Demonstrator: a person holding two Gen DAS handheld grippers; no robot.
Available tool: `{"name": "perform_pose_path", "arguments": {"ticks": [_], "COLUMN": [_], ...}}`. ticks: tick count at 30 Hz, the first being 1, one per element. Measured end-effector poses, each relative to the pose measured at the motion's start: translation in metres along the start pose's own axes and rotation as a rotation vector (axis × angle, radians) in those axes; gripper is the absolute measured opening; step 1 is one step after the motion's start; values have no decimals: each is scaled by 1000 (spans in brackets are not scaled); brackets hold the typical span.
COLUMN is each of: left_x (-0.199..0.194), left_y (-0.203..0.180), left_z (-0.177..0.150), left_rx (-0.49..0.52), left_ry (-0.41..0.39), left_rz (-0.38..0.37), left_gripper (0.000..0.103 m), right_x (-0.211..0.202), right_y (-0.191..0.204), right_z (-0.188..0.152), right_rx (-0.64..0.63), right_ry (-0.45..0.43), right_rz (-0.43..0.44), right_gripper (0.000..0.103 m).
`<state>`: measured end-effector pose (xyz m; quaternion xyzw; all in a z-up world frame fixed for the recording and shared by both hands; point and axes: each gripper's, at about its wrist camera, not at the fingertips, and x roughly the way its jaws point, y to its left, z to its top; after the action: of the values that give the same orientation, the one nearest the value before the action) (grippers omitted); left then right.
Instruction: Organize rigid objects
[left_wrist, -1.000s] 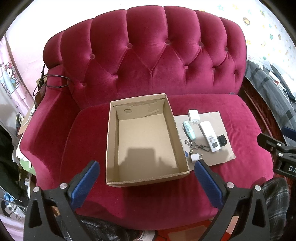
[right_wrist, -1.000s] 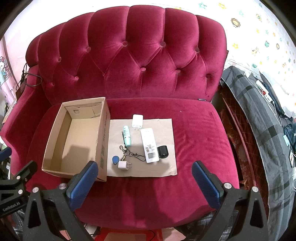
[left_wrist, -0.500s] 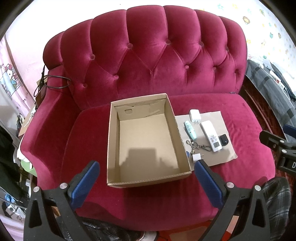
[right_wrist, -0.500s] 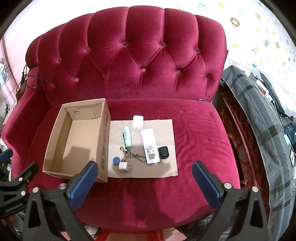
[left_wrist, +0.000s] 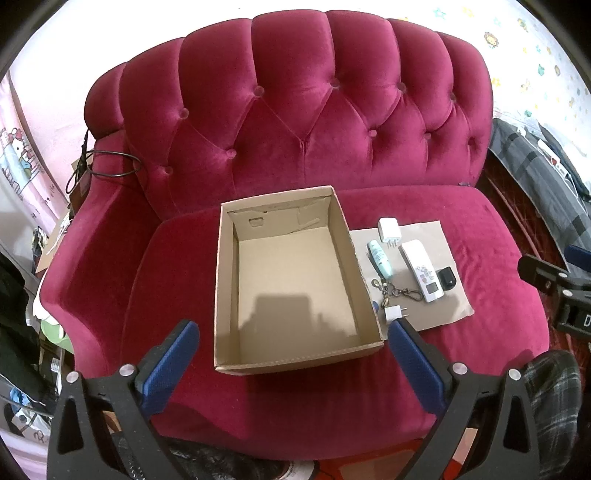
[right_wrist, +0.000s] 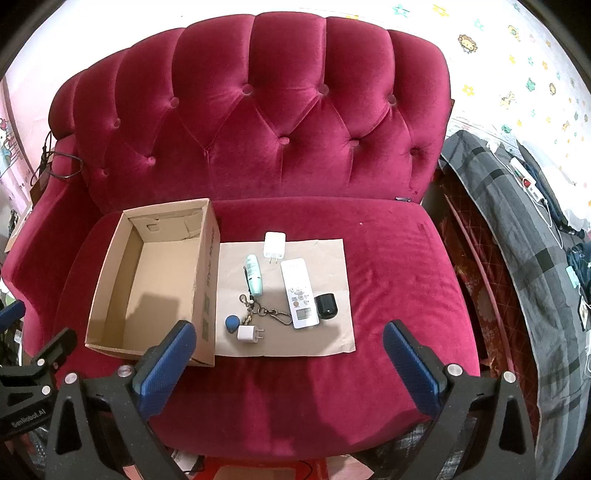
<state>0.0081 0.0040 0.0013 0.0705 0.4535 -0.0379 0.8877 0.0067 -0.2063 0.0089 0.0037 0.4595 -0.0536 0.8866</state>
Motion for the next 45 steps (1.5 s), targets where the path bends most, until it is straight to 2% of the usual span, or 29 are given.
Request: {"name": "perform_pose_path", "arguments": {"ticks": [10, 16, 29, 45], "left_x": [17, 41, 114, 215], "left_y": [16, 34, 71, 115], "left_z": [14, 22, 34, 29], "left_rx": [-14, -14, -35, -92], "left_ry": [-2, 3, 73, 154], "left_rz": [8, 47, 70, 31], "left_gripper": [103, 103, 103, 103], "right_x": [9, 23, 57, 102], "right_y": [-3, -5, 1, 2], "right_z": [4, 7, 9, 8], "right_rx": [2, 7, -19, -28], "right_ry": [10, 30, 71, 151], "right_rz": [-10, -25, -58, -99], "right_gripper": [103, 103, 103, 103]}}
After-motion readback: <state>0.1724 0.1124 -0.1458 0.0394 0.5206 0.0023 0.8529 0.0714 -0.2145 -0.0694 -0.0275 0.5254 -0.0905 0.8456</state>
